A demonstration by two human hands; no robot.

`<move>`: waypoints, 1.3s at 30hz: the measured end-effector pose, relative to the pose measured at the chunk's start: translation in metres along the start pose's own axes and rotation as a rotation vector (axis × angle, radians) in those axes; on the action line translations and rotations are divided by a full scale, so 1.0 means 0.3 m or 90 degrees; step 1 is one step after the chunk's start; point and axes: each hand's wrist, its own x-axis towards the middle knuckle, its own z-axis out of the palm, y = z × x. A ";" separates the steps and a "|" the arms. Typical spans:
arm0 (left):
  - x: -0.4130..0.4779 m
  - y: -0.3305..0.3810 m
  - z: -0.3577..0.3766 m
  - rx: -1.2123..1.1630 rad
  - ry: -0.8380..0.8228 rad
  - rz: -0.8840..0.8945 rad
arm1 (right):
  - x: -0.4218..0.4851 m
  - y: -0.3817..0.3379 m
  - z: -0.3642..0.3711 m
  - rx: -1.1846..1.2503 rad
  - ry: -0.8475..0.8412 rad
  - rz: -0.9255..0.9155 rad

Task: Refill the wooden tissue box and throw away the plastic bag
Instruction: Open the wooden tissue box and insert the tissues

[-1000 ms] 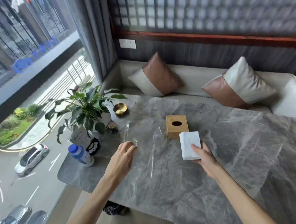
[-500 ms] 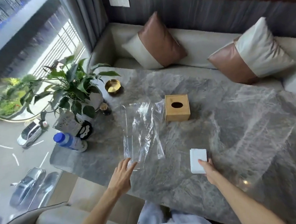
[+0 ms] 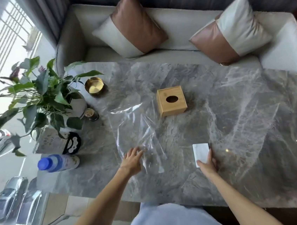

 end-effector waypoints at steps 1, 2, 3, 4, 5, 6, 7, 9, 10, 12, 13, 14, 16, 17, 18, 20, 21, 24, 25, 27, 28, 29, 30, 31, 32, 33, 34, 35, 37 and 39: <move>-0.004 -0.023 0.000 0.006 -0.010 -0.015 | -0.002 -0.004 -0.003 0.001 -0.002 0.002; -0.011 -0.050 0.001 0.018 -0.010 -0.027 | -0.001 -0.008 -0.008 0.003 -0.005 0.000; -0.018 -0.077 0.000 0.034 -0.003 -0.038 | 0.003 -0.010 -0.015 0.009 -0.010 -0.004; -0.025 -0.105 -0.004 0.049 0.009 -0.054 | 0.008 -0.011 -0.024 0.018 -0.015 -0.008; -0.032 -0.130 -0.015 0.060 0.023 -0.075 | 0.015 -0.011 -0.033 0.025 -0.021 -0.010; -0.036 -0.154 -0.027 0.068 0.036 -0.095 | 0.021 -0.011 -0.042 0.027 -0.027 -0.006; -0.035 -0.178 -0.044 0.074 0.040 -0.110 | 0.031 -0.014 -0.051 0.026 -0.035 0.000; -0.028 -0.220 -0.078 0.083 0.034 -0.123 | 0.053 -0.017 -0.061 0.025 -0.052 0.013; -0.020 -0.233 -0.094 0.083 0.045 -0.128 | 0.065 -0.017 -0.062 0.022 -0.060 0.021; 0.008 -0.233 -0.130 0.068 0.100 -0.155 | 0.083 -0.029 -0.067 0.004 -0.050 0.048; 0.027 -0.217 -0.154 0.055 0.138 -0.177 | 0.092 -0.043 -0.074 -0.016 -0.024 0.061; 0.051 -0.193 -0.182 0.036 0.180 -0.191 | 0.098 -0.066 -0.084 -0.044 0.012 0.065; 0.113 -0.124 -0.253 -0.015 0.262 -0.161 | 0.119 -0.141 -0.108 -0.097 0.088 0.002; 0.150 -0.075 -0.295 -0.046 0.285 -0.131 | 0.137 -0.193 -0.124 -0.097 0.115 -0.049; 0.190 -0.020 -0.336 -0.088 0.306 -0.102 | 0.158 -0.255 -0.144 -0.080 0.129 -0.092; 0.272 0.097 -0.413 -0.206 0.338 -0.075 | 0.207 -0.400 -0.186 -0.001 0.094 -0.133; 0.313 0.152 -0.449 -0.276 0.340 -0.078 | 0.233 -0.478 -0.201 0.058 0.052 -0.137; 0.432 0.267 -0.516 -0.459 0.230 -0.105 | 0.311 -0.693 -0.191 0.198 -0.102 -0.119; 0.458 0.295 -0.523 -0.533 0.189 -0.108 | 0.334 -0.737 -0.176 0.203 -0.132 -0.111; 0.469 0.340 -0.519 -0.693 0.134 -0.110 | 0.364 -0.785 -0.126 0.196 -0.154 -0.106; 0.459 0.359 -0.516 -0.730 0.129 -0.109 | 0.368 -0.791 -0.102 0.186 -0.148 -0.112; 0.447 0.370 -0.510 -0.737 0.133 -0.105 | 0.365 -0.783 -0.081 0.171 -0.137 -0.120; 0.438 0.375 -0.497 -0.728 0.143 -0.101 | 0.358 -0.762 -0.064 0.155 -0.125 -0.128; 0.430 0.375 -0.480 -0.713 0.153 -0.101 | 0.346 -0.733 -0.049 0.144 -0.114 -0.141; 0.417 0.368 -0.461 -0.696 0.159 -0.101 | 0.327 -0.698 -0.037 0.140 -0.108 -0.158; 0.403 0.356 -0.435 -0.684 0.162 -0.102 | 0.305 -0.657 -0.028 0.141 -0.107 -0.175; 0.383 0.341 -0.407 -0.681 0.164 -0.105 | 0.277 -0.614 -0.018 0.151 -0.109 -0.186; 0.358 0.330 -0.375 -0.686 0.165 -0.114 | 0.246 -0.569 -0.006 0.165 -0.117 -0.188; 0.293 0.319 -0.309 -0.689 0.169 -0.143 | 0.181 -0.474 0.018 0.192 -0.134 -0.174; 0.226 0.320 -0.234 -0.687 0.169 -0.156 | 0.119 -0.379 0.028 0.207 -0.137 -0.166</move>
